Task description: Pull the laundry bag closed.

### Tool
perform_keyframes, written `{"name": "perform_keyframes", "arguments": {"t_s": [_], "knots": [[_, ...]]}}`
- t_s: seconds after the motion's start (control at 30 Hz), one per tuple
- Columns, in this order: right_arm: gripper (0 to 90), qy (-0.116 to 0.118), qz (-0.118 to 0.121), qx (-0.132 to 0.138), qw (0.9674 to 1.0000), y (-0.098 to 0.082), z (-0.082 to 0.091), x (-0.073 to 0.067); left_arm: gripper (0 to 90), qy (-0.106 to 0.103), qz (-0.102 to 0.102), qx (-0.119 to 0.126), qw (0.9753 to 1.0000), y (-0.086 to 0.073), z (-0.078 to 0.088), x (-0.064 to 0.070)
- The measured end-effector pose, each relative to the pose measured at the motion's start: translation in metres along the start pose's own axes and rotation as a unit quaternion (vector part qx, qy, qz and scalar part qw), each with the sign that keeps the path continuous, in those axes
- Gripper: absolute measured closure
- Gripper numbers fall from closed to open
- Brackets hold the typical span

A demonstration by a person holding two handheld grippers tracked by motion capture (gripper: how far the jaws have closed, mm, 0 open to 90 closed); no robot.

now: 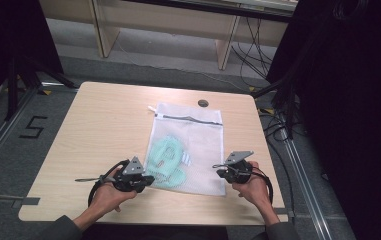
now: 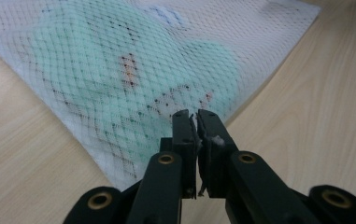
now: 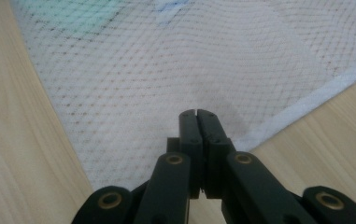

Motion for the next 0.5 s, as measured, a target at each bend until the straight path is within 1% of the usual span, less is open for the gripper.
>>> {"name": "perform_keyframes", "arguments": {"t_s": [0.03,0.07,0.1,0.17,0.2,0.27,0.3,0.33,0.37,0.4,0.43,0.47,0.5], "knots": [[90.0,0.004,-0.009,-0.011,0.9999,0.0,0.001,-0.001,86.4,0.0,0.0,0.0,1.0,0.0,0.0,0.0],[90.0,0.004,-0.009,-0.011,0.9999,0.0,0.001,-0.001,86.4,0.003,-0.011,0.0,0.9999,0.001,-0.001,-0.002],[90.0,0.003,-0.008,-0.007,0.9999,0.002,-0.002,-0.001,86.7,0.003,-0.008,-0.001,1.0,0.002,-0.004,-0.004],[90.0,0.004,-0.002,-0.016,0.9999,0.002,-0.005,0.0,87.2,0.006,-0.005,-0.003,1.0,0.002,-0.009,-0.005],[90.0,0.006,-0.005,-0.017,0.9998,0.002,-0.007,0.0,87.2,0.009,0.0,-0.006,0.9999,0.002,-0.011,-0.005],[90.0,0.008,-0.003,-0.02,0.9998,0.002,-0.009,-0.001,87.2,0.009,0.0,-0.008,0.9999,0.002,-0.013,-0.005],[90.0,0.008,-0.01,-0.027,0.9995,0.002,-0.012,-0.002,87.1,0.013,-0.01,-0.004,0.9999,0.004,-0.016,-0.007],[90.0,0.009,0.004,-0.026,0.9996,0.003,-0.013,0.0,86.6,0.013,-0.015,-0.005,0.9998,0.004,-0.018,-0.008],[90.0,0.009,0.004,-0.026,0.9996,0.003,-0.013,0.0,86.3,0.013,-0.015,-0.005,0.9998,0.004,-0.018,-0.008],[90.0,0.011,0.008,-0.034,0.9993,0.003,-0.013,0.0,86.3,0.014,-0.003,-0.006,0.9999,0.004,-0.02,-0.006],[90.0,0.013,0.001,-0.025,0.9996,0.004,-0.016,-0.002,86.5,0.011,-0.002,-0.01,0.9999,0.003,-0.022,-0.006],[90.0,0.012,0.005,-0.032,0.9994,0.003,-0.017,-0.001,86.5,0.01,-0.002,-0.012,0.9999,0.003,-0.023,-0.006],[90.0,0.015,0.005,-0.037,0.9992,0.003,-0.018,-0.003,86.8,0.016,-0.004,-0.013,0.9998,0.002,-0.024,-0.006]]}}
Point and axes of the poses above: each handheld gripper's, and its own axes: z roughly backward along the jaws, y roughly out of its top, x roughly to its right, the point moved 7 cm from there along -z, roughly forward along the jaws, and after that the axes turned 8 degrees about y, right-handed, at the moved point
